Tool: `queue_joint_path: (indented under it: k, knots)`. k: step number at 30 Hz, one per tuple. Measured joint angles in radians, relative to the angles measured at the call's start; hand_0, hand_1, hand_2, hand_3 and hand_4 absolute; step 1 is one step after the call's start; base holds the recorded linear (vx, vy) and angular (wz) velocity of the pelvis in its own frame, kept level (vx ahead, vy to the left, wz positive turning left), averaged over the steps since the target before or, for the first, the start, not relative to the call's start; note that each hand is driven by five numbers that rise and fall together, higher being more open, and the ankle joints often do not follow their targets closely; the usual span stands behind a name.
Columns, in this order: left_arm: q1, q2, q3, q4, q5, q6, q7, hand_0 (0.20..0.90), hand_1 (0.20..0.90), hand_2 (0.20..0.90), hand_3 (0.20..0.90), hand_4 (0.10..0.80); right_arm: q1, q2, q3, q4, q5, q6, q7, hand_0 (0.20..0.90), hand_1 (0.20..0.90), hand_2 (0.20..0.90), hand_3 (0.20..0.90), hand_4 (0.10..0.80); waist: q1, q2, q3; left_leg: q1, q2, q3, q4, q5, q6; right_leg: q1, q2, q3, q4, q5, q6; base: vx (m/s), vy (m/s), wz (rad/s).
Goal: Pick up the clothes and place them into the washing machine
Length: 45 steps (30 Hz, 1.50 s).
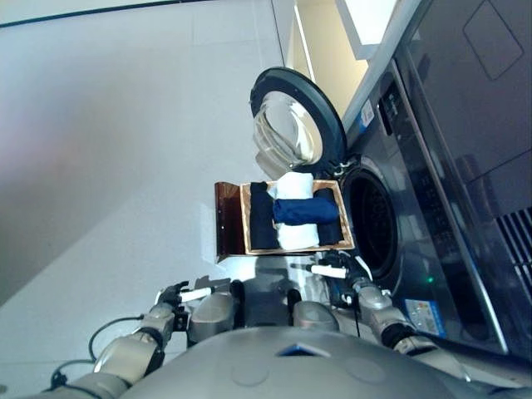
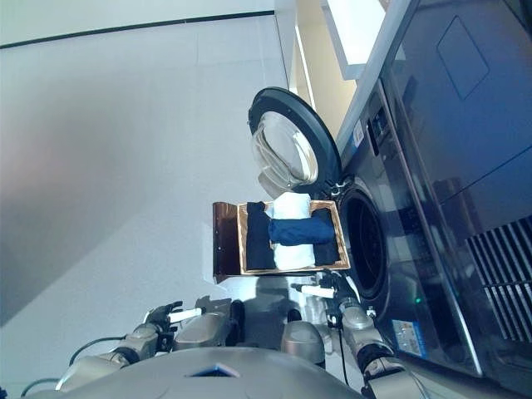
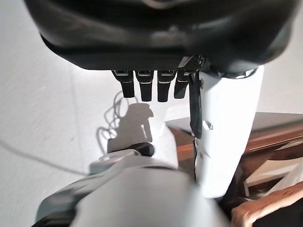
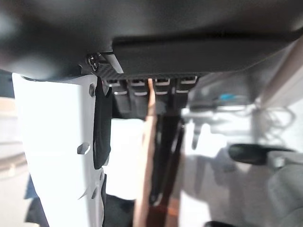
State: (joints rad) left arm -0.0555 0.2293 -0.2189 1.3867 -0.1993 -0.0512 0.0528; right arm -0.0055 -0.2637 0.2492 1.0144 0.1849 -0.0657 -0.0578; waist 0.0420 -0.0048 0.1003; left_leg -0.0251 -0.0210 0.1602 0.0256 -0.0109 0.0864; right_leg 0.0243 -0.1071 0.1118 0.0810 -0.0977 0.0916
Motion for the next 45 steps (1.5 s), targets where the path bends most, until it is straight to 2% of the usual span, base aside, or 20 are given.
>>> queue_joint_path:
  k: [1,7,10,11,14,16,18,19,21,22,23,25,28,30,32,35,36,37,39,45]
  knots:
    - [0.0,0.013,0.0,0.007,0.001,0.002,-0.001,0.9,0.9,0.9,0.9,0.8,-0.001,0.006,-0.002,0.0,0.0,-0.001,0.001,0.9,0.9,0.9,0.9,0.8,-0.005,-0.013,-0.011,0.003,-0.011,-0.002,-0.016,-0.003,0.011,-0.002,-0.012,-0.041,0.013,-0.002,0.005,0.158,0.164,-0.02]
    - [-0.005,0.017,-0.003,0.021,0.012,0.003,-0.007,0.9,0.9,0.9,0.9,0.8,-0.001,0.0,-0.003,0.003,0.0,0.0,-0.002,0.9,0.9,0.9,0.9,0.8,-0.028,0.002,0.0,0.056,-0.019,-0.012,-0.052,0.012,0.048,-0.15,-0.001,-0.051,0.362,-0.009,0.026,0.068,0.129,0.05]
    - [0.0,0.022,-0.038,0.024,0.012,0.004,-0.008,0.9,0.9,0.9,0.9,0.8,0.002,0.001,-0.002,0.001,0.0,-0.001,-0.004,0.9,0.9,0.9,0.9,0.8,-0.038,0.015,0.022,0.076,-0.029,-0.029,-0.053,-0.01,0.073,-0.195,-0.028,-0.075,0.477,-0.003,0.028,0.116,0.026,0.13]
    - [0.004,0.021,-0.039,0.024,0.012,0.003,-0.007,0.9,0.9,0.9,0.9,0.8,0.002,0.0,-0.002,0.0,0.0,-0.001,-0.004,0.9,0.9,0.9,0.9,0.8,-0.035,0.02,0.022,0.081,-0.03,-0.03,-0.061,-0.003,0.08,-0.202,-0.044,-0.122,0.452,-0.014,0.013,0.183,-0.045,-0.06]
    - [0.01,0.02,-0.038,0.027,0.011,0.009,-0.008,0.9,0.9,0.9,0.9,0.8,0.0,0.001,-0.003,-0.002,0.0,-0.002,-0.004,0.9,0.9,0.9,0.9,0.8,-0.034,0.026,0.035,0.083,-0.029,-0.036,-0.073,0.008,0.078,-0.184,-0.068,-0.172,0.279,-0.012,0.018,0.126,-0.117,0.01]
    - [0.011,0.02,-0.034,0.04,0.008,0.01,-0.007,0.9,0.9,0.9,0.9,0.8,0.002,0.002,-0.001,-0.003,0.0,0.0,-0.004,0.9,0.9,0.9,0.9,0.8,-0.04,0.027,0.052,0.088,-0.03,-0.042,-0.084,0.016,0.067,-0.175,-0.081,-0.181,0.104,0.032,0.075,0.098,-0.144,0.16]
    - [0.013,0.025,-0.033,0.048,0.005,0.009,-0.001,0.9,0.9,0.9,0.9,0.8,0.005,0.006,-0.001,-0.003,0.0,0.002,-0.003,0.9,0.9,0.9,0.9,0.8,-0.05,0.011,0.061,0.094,-0.032,-0.066,-0.09,0.024,0.047,-0.174,-0.092,-0.183,0.001,0.104,0.085,0.097,-0.158,0.33]
    - [0.014,0.027,-0.033,0.048,0.004,0.009,0.0,0.9,0.9,0.9,0.9,0.8,0.005,0.007,-0.001,-0.005,0.0,0.002,-0.003,0.9,0.9,0.9,0.9,0.8,-0.052,0.005,0.062,0.097,-0.034,-0.068,-0.095,0.027,0.042,-0.17,-0.094,-0.183,-0.008,0.116,0.079,0.105,-0.174,0.31]
    - [0.035,0.03,-0.01,0.048,0.002,0.008,0.002,0.9,0.9,0.9,0.9,0.8,0.007,0.011,0.0,-0.006,0.0,0.002,-0.003,0.9,0.9,0.9,0.9,0.8,-0.052,-0.022,0.056,0.109,-0.036,-0.088,-0.105,0.024,0.01,-0.115,-0.108,-0.2,-0.061,0.124,0.068,0.103,-0.198,0.23]
    - [0.048,0.032,0.013,0.046,-0.006,0.008,0.003,0.9,0.9,0.9,0.9,0.8,0.007,0.01,0.0,-0.007,-0.001,0.003,-0.003,0.9,0.9,0.9,0.9,0.8,-0.049,-0.037,0.047,0.113,-0.028,-0.094,-0.104,0.021,-0.016,-0.096,-0.098,-0.209,-0.103,0.224,0.055,0.113,-0.195,0.16]
    - [0.051,0.03,0.015,0.046,-0.007,0.008,0.003,0.9,0.9,0.9,0.9,0.8,0.007,0.007,-0.001,-0.008,-0.001,0.002,-0.003,0.9,0.9,0.9,0.9,0.8,-0.049,-0.034,0.046,0.113,-0.02,-0.1,-0.104,0.02,-0.022,-0.091,-0.09,-0.211,-0.108,0.237,0.05,0.115,-0.189,0.18]
    - [0.067,0.017,0.023,0.046,-0.011,0.008,0.003,0.9,0.9,0.9,0.9,0.8,0.008,-0.012,-0.006,-0.012,-0.001,0.003,-0.004,0.9,0.9,0.9,0.9,0.8,-0.05,-0.007,0.032,0.124,0.035,-0.114,-0.102,0.013,-0.063,-0.041,-0.034,-0.234,-0.16,0.24,0.019,0.089,-0.184,0.16]
    - [0.065,0.01,0.022,0.046,-0.009,0.008,0.001,0.9,0.9,0.9,0.9,0.8,0.006,-0.044,-0.005,-0.03,-0.001,0.002,-0.005,0.9,0.9,0.9,0.9,0.8,-0.049,0.014,0.018,0.121,0.077,-0.132,-0.091,0.004,-0.094,-0.029,0.007,-0.256,-0.164,0.227,-0.011,0.06,-0.181,0.1]
    - [0.06,0.008,0.022,0.046,-0.01,0.008,0.002,0.9,0.9,0.9,0.9,0.8,0.007,-0.054,-0.002,-0.047,-0.001,0.002,-0.006,0.9,0.9,0.9,0.9,0.8,-0.051,0.018,0.016,0.098,0.086,-0.142,-0.051,-0.006,-0.108,-0.029,0.021,-0.26,-0.164,0.22,-0.016,-0.01,-0.144,0.15]
    - [0.038,0.011,0.024,0.046,-0.011,0.002,0.004,0.9,0.9,0.9,0.9,0.8,0.004,-0.04,0.026,-0.057,-0.001,0.001,-0.003,0.9,0.9,0.9,0.9,0.8,-0.041,0.008,0.027,0.038,0.076,-0.171,0.047,-0.02,-0.131,-0.03,0.015,-0.264,-0.163,0.218,-0.026,-0.039,-0.015,0.22]
    - [0.007,-0.003,0.017,0.044,-0.013,0.001,0.005,0.9,0.9,0.9,0.9,0.8,0.002,-0.058,0.025,-0.057,-0.001,0.001,-0.008,0.9,0.9,0.9,0.9,0.8,-0.032,0.021,0.042,-0.008,0.076,-0.184,0.082,-0.037,-0.142,-0.037,0.014,-0.272,-0.163,0.213,-0.038,0.047,0.074,0.3]
    - [-0.012,-0.016,0.007,0.044,-0.012,0.001,0.006,0.9,0.9,0.9,0.9,0.8,-0.002,-0.084,0.022,-0.059,-0.001,0.002,-0.008,0.9,0.9,0.9,0.9,0.8,-0.032,0.039,0.051,-0.02,0.079,-0.163,0.072,-0.049,-0.128,-0.059,0.014,-0.266,-0.148,0.211,-0.033,0.112,0.141,0.37]
    - [-0.008,-0.015,0.006,0.041,-0.012,0.0,0.006,0.9,0.9,0.9,0.9,0.8,-0.006,-0.086,0.019,-0.061,-0.001,0.002,-0.01,0.9,0.9,0.9,0.9,0.8,-0.028,0.038,0.052,-0.019,0.07,-0.153,0.045,-0.036,-0.104,-0.088,0.004,-0.257,-0.131,0.206,-0.027,0.102,0.15,0.09]
    - [0.009,-0.013,0.01,0.037,-0.015,0.001,0.013,0.9,0.9,0.9,0.9,0.8,-0.007,-0.086,0.014,-0.097,-0.001,0.002,-0.011,0.9,0.9,0.9,0.9,0.8,-0.032,0.036,0.051,-0.015,0.058,-0.13,-0.009,-0.002,-0.079,-0.116,-0.012,-0.249,-0.118,0.209,-0.018,0.053,0.168,-0.15]
    - [0.008,-0.002,-0.002,0.03,-0.014,0.001,0.013,0.9,0.9,0.9,0.9,0.8,-0.009,-0.074,0.017,-0.131,-0.001,0.003,-0.012,0.9,0.9,0.9,0.9,0.8,-0.033,0.024,0.057,-0.02,0.01,-0.077,-0.07,0.036,-0.052,-0.167,-0.065,-0.231,-0.122,0.234,0.019,-0.016,0.117,-0.16]
